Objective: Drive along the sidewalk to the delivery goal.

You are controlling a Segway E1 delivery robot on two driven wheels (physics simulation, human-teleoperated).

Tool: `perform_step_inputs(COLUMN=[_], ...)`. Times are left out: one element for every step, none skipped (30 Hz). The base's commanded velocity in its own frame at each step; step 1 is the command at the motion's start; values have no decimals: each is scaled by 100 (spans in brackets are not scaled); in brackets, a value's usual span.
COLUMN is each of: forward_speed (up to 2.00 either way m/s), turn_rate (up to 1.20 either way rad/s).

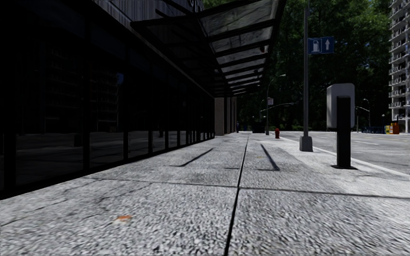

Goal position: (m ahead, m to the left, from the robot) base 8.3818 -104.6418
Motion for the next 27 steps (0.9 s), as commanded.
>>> perform_step_inputs(forward_speed=[200, 200, 200, 200, 200, 200, 200, 200, 200, 200, 200, 200, 200, 200, 200, 200, 200, 200, 200, 200, 200, 200, 200, 200, 200, 200, 200], turn_rate=[-40, -40, -40, -40, -40, -40, -40, -39, -19, 0, 0, 0, 0, 0, 0, 0, 0, 0, 0, 0, 0, -3, -18, -29, -29, -34, -35])
